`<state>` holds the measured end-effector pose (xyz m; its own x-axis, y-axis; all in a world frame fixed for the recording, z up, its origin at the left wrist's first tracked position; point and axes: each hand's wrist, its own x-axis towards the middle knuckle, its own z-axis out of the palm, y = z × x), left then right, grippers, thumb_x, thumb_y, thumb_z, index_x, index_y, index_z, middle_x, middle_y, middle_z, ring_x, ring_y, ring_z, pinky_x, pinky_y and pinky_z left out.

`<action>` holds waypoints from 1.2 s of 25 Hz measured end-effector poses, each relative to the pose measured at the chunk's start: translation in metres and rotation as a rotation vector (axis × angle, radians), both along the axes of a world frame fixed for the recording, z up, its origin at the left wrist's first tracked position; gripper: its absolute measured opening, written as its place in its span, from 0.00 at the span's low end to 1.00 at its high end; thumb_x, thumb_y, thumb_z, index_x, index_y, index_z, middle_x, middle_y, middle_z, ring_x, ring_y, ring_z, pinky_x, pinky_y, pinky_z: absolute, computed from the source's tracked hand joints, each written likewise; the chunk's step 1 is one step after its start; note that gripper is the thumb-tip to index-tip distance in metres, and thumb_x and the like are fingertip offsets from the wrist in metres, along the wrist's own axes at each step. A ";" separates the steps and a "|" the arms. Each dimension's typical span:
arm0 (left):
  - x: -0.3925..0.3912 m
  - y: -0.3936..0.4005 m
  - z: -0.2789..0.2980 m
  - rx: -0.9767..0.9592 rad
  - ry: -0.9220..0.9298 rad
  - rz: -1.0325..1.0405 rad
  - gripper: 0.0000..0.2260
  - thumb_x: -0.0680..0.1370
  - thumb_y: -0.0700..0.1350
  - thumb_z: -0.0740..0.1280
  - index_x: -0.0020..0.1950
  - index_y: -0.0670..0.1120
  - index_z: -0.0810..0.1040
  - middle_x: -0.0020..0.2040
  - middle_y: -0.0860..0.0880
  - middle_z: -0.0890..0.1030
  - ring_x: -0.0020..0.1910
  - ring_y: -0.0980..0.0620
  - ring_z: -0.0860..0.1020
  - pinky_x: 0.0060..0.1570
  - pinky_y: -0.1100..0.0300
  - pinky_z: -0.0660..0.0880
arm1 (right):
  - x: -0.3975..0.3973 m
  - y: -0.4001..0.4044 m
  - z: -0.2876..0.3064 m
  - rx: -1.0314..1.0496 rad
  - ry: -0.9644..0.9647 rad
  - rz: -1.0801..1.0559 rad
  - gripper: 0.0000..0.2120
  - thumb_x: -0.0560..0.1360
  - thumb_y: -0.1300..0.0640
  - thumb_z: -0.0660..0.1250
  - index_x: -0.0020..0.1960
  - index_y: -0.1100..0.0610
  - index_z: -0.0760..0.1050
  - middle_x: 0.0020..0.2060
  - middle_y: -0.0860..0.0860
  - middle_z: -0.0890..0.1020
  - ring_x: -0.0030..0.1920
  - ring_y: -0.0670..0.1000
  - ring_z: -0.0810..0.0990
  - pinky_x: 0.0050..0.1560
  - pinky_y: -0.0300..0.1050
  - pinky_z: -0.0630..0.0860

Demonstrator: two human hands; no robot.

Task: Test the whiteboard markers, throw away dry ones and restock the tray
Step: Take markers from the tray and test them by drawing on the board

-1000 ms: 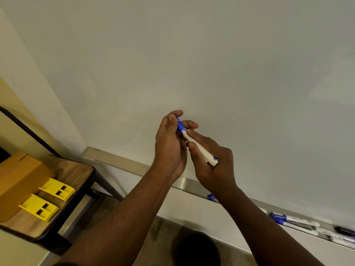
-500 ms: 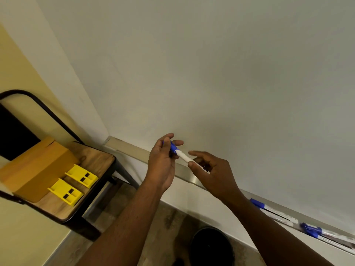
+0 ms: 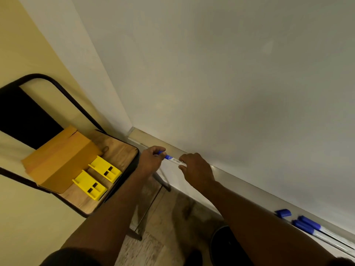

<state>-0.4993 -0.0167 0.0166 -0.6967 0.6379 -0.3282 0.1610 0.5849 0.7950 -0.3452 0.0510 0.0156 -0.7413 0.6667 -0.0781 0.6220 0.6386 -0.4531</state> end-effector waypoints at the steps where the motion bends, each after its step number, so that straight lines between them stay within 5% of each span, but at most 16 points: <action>1: -0.015 0.004 -0.003 -0.025 0.062 -0.038 0.08 0.78 0.40 0.67 0.57 0.47 0.79 0.59 0.47 0.79 0.55 0.53 0.74 0.60 0.58 0.73 | -0.016 0.004 -0.005 0.035 -0.004 0.018 0.14 0.79 0.49 0.63 0.62 0.54 0.74 0.55 0.51 0.79 0.55 0.50 0.75 0.50 0.42 0.74; 9: -0.090 0.026 -0.036 -0.242 0.514 -0.305 0.13 0.76 0.33 0.67 0.58 0.44 0.80 0.59 0.43 0.78 0.56 0.47 0.77 0.58 0.58 0.73 | -0.097 0.020 -0.032 0.161 -0.128 0.043 0.14 0.78 0.54 0.66 0.62 0.56 0.74 0.53 0.54 0.79 0.51 0.51 0.78 0.48 0.41 0.75; 17: -0.099 0.026 -0.044 -0.255 0.656 -0.371 0.16 0.75 0.34 0.66 0.61 0.45 0.80 0.62 0.41 0.76 0.59 0.42 0.74 0.61 0.52 0.72 | -0.087 0.015 -0.045 0.230 -0.091 0.122 0.17 0.78 0.55 0.64 0.65 0.58 0.71 0.59 0.55 0.76 0.59 0.53 0.74 0.54 0.44 0.75; 23: -0.047 0.003 -0.028 -0.127 0.709 -0.241 0.18 0.71 0.35 0.63 0.60 0.42 0.77 0.60 0.40 0.75 0.58 0.41 0.72 0.59 0.50 0.70 | -0.011 -0.007 -0.046 0.222 0.216 0.027 0.12 0.77 0.55 0.64 0.58 0.57 0.78 0.53 0.51 0.82 0.53 0.53 0.78 0.54 0.47 0.74; 30: 0.085 -0.024 -0.037 0.082 0.609 -0.479 0.14 0.74 0.34 0.65 0.59 0.43 0.76 0.58 0.44 0.77 0.59 0.45 0.72 0.57 0.53 0.72 | 0.130 -0.047 -0.048 0.239 0.284 -0.286 0.09 0.77 0.55 0.62 0.49 0.57 0.80 0.45 0.50 0.83 0.47 0.51 0.77 0.48 0.45 0.76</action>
